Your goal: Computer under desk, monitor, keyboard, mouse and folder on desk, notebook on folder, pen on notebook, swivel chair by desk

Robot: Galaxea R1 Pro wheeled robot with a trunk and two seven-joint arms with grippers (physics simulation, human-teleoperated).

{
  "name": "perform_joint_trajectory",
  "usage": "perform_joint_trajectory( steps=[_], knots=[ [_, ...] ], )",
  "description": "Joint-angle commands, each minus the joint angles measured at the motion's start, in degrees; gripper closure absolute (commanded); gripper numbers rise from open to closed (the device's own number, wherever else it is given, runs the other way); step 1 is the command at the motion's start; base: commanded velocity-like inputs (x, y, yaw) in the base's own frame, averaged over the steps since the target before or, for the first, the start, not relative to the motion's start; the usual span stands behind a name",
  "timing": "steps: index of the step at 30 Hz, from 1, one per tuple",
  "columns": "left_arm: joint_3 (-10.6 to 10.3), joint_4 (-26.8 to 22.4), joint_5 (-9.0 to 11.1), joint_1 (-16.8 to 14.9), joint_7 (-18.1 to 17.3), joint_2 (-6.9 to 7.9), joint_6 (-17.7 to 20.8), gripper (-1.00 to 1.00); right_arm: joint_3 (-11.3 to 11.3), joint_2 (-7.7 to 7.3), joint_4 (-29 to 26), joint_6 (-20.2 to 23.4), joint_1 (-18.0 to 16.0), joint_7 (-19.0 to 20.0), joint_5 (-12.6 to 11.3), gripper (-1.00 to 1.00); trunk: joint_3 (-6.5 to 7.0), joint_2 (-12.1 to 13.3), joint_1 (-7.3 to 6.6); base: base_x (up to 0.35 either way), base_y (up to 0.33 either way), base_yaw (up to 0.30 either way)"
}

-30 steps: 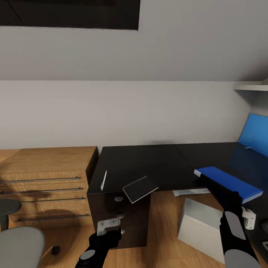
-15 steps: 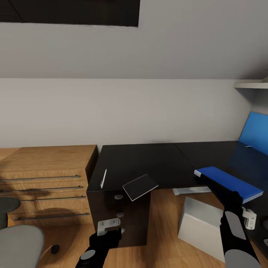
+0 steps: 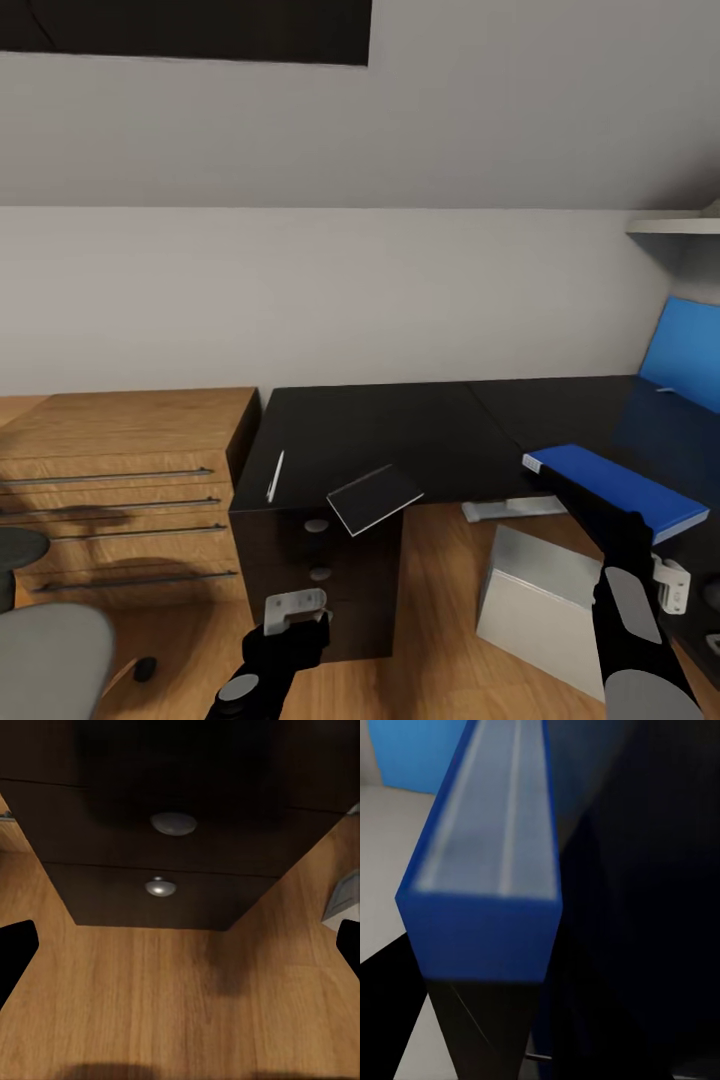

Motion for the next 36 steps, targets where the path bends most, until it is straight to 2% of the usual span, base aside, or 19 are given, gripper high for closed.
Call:
perform_joint_trajectory(
  steps=[1, 11, 17, 19, 26, 36],
  knots=[
    [-0.12, -0.09, 0.30, -0.07, 0.45, 0.05, 0.15, -1.00, -0.08, -0.01, 0.11, -0.23, -0.01, -1.34, -1.46, 1.00, -0.07, -0.03, 0.00, 0.000, 0.000, -0.063],
    [-0.13, -0.08, 0.38, -0.07, 0.45, 0.05, 0.20, -1.00, -0.07, -0.06, -0.13, 0.12, -0.01, -1.05, -1.47, 1.00, -0.07, -0.03, 0.00, 0.000, 0.000, -0.048],
    [-0.13, -0.07, 0.38, -0.07, 0.45, 0.05, 0.15, -1.00, -0.02, -0.62, -0.38, 3.00, 0.01, -1.00, -0.99, 1.00, -0.07, -0.03, 0.00, 0.000, 0.000, -0.001],
    [-0.20, -0.10, 0.35, -0.07, 0.45, 0.05, 0.14, -1.00, -0.04, -1.06, -0.42, 3.35, 0.05, -1.00, -1.26, 1.00, -0.43, -0.83, 0.44, 0.000, 0.000, 0.000],
    [-0.21, -0.06, 0.38, -0.07, 0.38, 0.05, 0.22, -1.00, -0.19, -0.94, -0.42, 3.12, 0.01, -1.21, -1.38, 1.00, -1.69, -3.63, 1.98, 0.000, 0.000, 0.000],
    [-0.07, -0.06, 0.39, -0.07, 0.24, 0.02, 0.22, -1.00, -0.24, -1.12, -0.39, 3.09, 0.02, -1.51, -1.38, 1.00, -1.69, -3.63, 1.98, 0.000, 0.000, 0.000]
  ],
)
